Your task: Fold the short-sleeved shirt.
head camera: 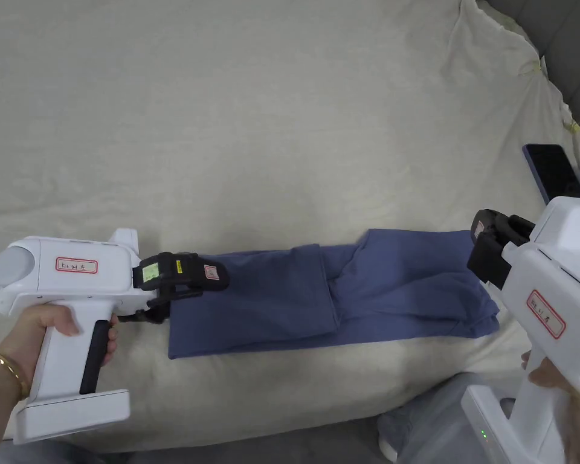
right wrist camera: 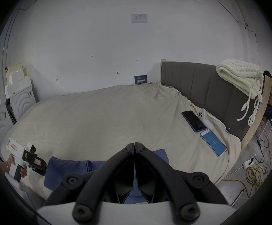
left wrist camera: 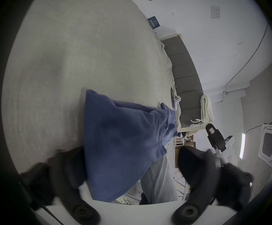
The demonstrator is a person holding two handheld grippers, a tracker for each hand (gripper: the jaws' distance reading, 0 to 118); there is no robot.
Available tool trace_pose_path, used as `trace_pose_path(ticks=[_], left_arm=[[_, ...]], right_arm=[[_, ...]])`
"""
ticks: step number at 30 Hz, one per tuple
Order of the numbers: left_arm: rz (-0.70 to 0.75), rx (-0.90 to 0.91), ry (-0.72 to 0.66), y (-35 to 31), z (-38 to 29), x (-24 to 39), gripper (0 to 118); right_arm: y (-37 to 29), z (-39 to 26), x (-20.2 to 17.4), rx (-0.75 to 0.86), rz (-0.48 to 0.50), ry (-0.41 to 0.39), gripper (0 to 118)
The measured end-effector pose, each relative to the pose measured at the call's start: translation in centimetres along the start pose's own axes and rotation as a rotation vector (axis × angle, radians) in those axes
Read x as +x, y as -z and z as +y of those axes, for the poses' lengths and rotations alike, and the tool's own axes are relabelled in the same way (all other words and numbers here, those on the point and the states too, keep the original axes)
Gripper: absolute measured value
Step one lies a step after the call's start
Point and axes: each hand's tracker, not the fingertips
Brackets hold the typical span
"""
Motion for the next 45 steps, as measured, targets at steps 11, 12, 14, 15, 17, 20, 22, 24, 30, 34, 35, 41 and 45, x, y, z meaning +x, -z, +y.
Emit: trace_pose_path(ticks=[11,12,14,15,17,20,22,24,30,34,35,41,45], left_arm=[[0.375,0.013,0.038,1.1,0.0,3.7,4],[0.382,0.023,0.055,0.9,-0.1,4.7,4],[0.383,0.042,0.047,-0.1,-0.1,6.1,4],[0.378,0.058,0.026,-0.7,-0.2,6.7,4],[0.357,0.094,-0.001,-2.5,-0.2,7.7,3],[0.423,0.141,0.008,-5.9,-0.3,8.2,3],[0.51,0.178,0.0,-8.5,-0.2,7.9,3],[0.614,0.226,-0.008,-10.9,-0.2,7.6,3],[0.774,0.331,0.037,-13.6,-1.2,11.7,3],[0.683,0.283,0.142,-11.0,-2.4,16.2,3],[0.676,0.275,0.163,-10.1,-2.7,17.1,3],[0.638,0.182,0.325,-2.7,-3.4,21.3,3],[0.6,0.12,0.324,2.8,-3.2,22.1,3]], right_arm=[[0.3,-0.4,1.3,0.0,-0.005,0.008,0],[0.3,-0.4,1.3,0.001,-0.003,0.011,0],[-0.1,-0.3,1.0,0.007,0.001,0.015,0],[-0.2,-0.2,1.0,0.01,0.003,0.017,0],[-0.5,-0.1,0.9,0.018,0.009,0.024,0],[-0.8,0.1,1.0,0.03,0.017,0.03,0],[-1.0,0.2,0.9,0.035,0.023,0.035,0],[-1.1,0.2,0.9,0.04,0.03,0.042,0],[-1.3,-0.1,0.8,0.034,0.046,0.053,0],[-1.5,-0.3,0.6,0.036,0.047,0.073,0],[-1.6,-0.3,0.6,0.037,0.047,0.076,0],[-2.8,-0.2,1.4,0.058,0.035,0.087,0],[-3.3,-0.3,2.3,0.065,0.019,0.101,0]])
